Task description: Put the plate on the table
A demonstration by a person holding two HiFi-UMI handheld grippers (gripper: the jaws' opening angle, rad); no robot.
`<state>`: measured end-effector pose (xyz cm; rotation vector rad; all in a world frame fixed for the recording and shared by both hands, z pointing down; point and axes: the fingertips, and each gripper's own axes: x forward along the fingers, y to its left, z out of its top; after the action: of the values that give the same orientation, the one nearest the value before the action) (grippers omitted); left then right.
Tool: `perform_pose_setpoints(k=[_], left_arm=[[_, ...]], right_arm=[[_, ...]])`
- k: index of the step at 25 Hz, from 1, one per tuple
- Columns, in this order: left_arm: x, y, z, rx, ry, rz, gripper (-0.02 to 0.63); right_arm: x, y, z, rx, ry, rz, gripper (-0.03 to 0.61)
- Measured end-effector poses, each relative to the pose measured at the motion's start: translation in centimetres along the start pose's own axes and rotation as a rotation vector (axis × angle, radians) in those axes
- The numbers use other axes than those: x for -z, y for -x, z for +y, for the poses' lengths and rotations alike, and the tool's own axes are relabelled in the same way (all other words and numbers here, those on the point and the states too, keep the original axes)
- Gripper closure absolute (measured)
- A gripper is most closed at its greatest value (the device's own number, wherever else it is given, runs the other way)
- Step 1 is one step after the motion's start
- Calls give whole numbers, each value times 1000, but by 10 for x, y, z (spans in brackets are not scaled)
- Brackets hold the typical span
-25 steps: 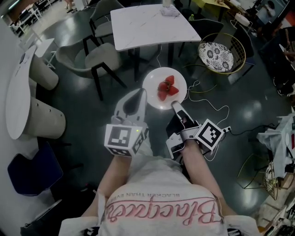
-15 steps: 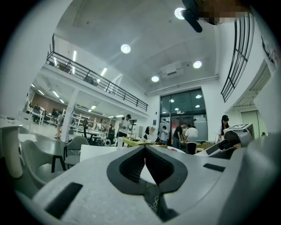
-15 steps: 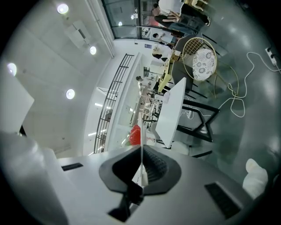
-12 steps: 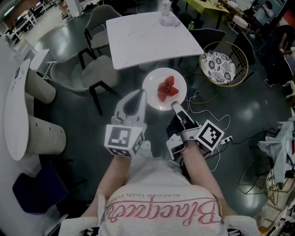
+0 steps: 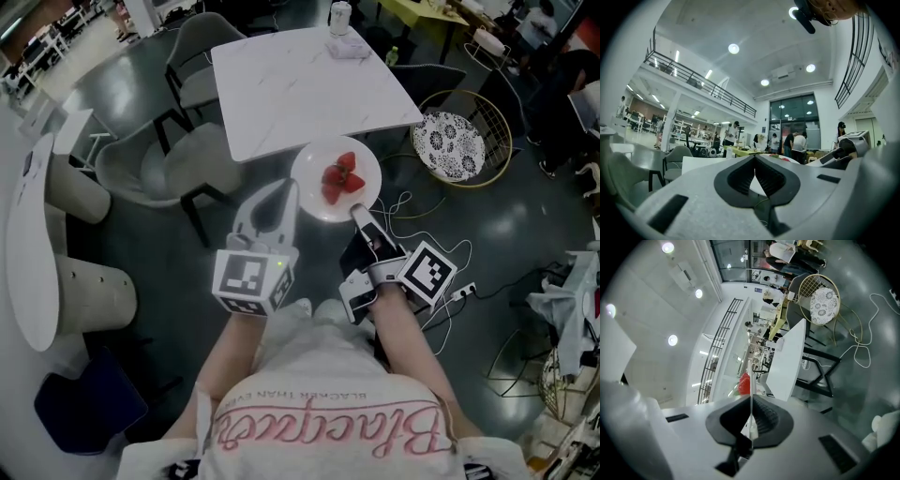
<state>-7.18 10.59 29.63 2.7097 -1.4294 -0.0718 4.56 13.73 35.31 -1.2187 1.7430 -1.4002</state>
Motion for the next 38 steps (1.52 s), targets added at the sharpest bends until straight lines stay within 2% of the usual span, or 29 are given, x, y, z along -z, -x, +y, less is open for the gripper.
perform_pose_setpoints(k=[8,16,27,38], left_arm=[[2,-51,42,-1,17,7,609],[6,-107,86,-40,14,14,609],[7,-233,144,-100,31,33,609],[17,-356,190,-184,47,31,607]], right_arm=[[-24,-61,-3,17,-2,-6,569],[-55,-129,-17,20,-6,14,569],[-142,-250,-27,19,3,71,569],[-222,-359,-57,39,24,193,569]])
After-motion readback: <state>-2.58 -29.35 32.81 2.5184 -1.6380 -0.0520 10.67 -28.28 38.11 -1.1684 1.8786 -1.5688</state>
